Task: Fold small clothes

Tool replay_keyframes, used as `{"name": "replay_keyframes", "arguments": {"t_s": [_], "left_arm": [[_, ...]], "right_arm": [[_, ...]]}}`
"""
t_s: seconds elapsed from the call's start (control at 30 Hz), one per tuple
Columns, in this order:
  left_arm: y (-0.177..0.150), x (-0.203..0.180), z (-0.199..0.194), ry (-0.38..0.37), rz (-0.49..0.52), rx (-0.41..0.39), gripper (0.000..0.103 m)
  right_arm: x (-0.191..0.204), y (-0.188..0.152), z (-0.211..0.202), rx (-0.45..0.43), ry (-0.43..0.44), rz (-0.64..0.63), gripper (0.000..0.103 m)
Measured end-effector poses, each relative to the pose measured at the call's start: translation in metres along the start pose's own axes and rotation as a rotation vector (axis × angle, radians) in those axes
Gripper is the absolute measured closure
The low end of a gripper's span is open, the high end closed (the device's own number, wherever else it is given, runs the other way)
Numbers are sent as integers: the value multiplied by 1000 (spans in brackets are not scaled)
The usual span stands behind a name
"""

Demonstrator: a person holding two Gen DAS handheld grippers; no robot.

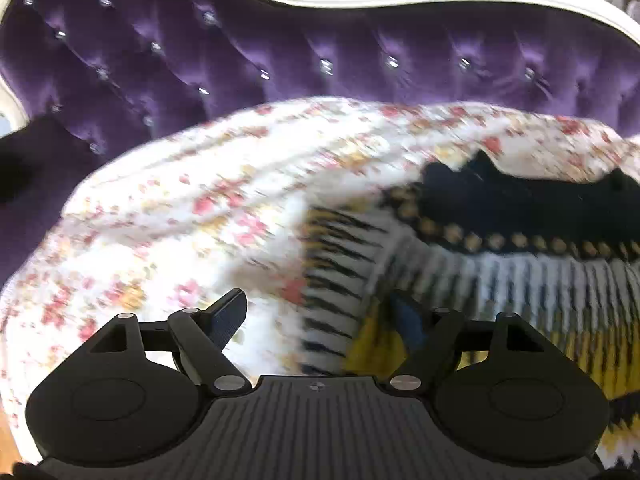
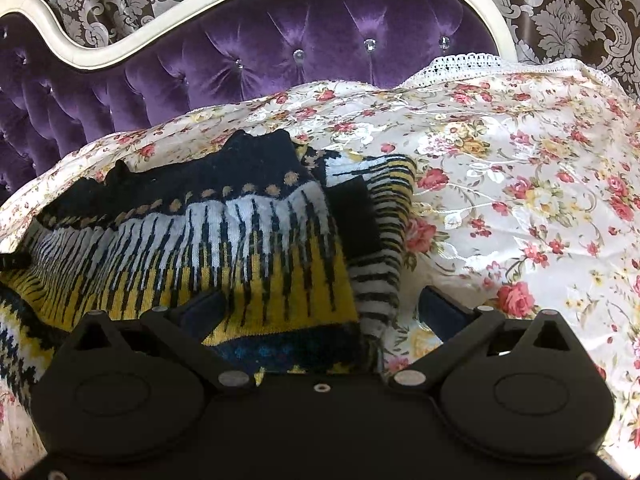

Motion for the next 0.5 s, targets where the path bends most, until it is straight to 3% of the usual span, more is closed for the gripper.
{"name": "replay_keyframes", "arguments": {"t_s": [0.07, 0.13, 0.3, 0.43, 0.5], "left_arm": [[5, -2, -14, -13, -17, -20, 28], [7, -11, -30, -90, -22, -43, 28], [-9, -55, -52, -212, 113, -38, 28], [-34, -82, -44, -286, 193, 27, 28], [-48, -86, -32, -277, 212, 70, 27]], "right_arm": [[-1, 1, 0, 4, 5, 2, 0], [-2, 1, 0, 8, 11, 6, 0], [-5, 2, 0, 15, 29, 10, 0], [-9, 3, -2, 20, 55, 23, 0], [-12, 4, -2, 24, 76, 44, 0]]}}
Point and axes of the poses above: each gripper's, at about its wrist camera, not at the fingertips, and z roughly the way its jaws point, x to its left, y to its top, the point moved 2 cm from there along z, roughly the way its jaws point, and after that the axes turned 9 degrees about -y, right-handed, at the moved point
